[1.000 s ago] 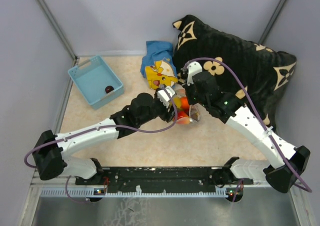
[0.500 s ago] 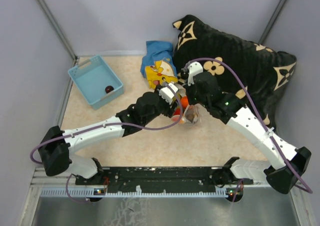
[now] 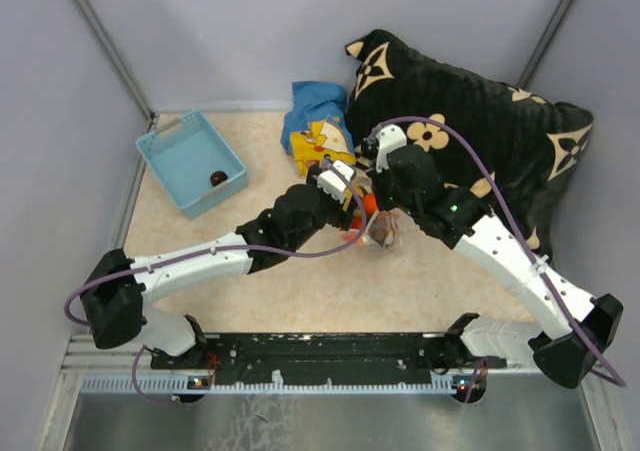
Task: Place the food in the zip-top bag and seal the zipper
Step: Place the fake fruit in the zipper food storage bag, then pick up the fake fruit from the bin.
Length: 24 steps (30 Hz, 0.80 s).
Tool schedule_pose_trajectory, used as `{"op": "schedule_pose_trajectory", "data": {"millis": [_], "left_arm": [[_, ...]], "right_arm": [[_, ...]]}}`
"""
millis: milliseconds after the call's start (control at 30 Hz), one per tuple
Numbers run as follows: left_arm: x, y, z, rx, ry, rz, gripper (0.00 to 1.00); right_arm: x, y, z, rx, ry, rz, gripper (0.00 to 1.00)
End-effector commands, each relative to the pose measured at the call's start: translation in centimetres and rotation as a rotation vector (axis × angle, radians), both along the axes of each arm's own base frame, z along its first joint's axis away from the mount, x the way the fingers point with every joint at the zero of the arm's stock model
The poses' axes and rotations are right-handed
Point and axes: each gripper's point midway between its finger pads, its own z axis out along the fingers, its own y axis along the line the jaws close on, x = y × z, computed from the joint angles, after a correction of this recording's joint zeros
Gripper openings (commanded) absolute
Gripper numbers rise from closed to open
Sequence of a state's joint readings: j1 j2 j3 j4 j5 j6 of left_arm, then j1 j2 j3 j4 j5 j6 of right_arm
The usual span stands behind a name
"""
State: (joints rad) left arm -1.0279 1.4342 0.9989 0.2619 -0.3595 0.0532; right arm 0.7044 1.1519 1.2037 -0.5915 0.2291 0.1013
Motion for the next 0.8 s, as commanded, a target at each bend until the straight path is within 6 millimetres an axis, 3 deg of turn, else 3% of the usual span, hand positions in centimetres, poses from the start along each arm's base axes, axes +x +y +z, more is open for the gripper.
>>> {"op": "schedule_pose_trajectory", "data": {"millis": [0,267,500,767], "left_arm": [[-0.6,0.4,2.6,-0.085,0.012,0.020,0.79],[-1.7,4.8,4.3,-0.098,0.041,0.112,0.80],[-0.4,9.3,3.6,-0.084,0.118,0.208,0.82],[3.3,18.7,0.6,-0.072,0.279,0.393,0.82]], "right_arm": [[0.1,-0.1,2.0,0.055,-0.059,-0.007,0.00],[0.1,-0.1,1.9,0.055,-0.057,-0.008,0.00],[0.1,-0.1,2.0,0.052,-0.055,-0.008,0.00],[0.2,0.2,1.9,0.050,-0.056,0.005,0.00]]}}
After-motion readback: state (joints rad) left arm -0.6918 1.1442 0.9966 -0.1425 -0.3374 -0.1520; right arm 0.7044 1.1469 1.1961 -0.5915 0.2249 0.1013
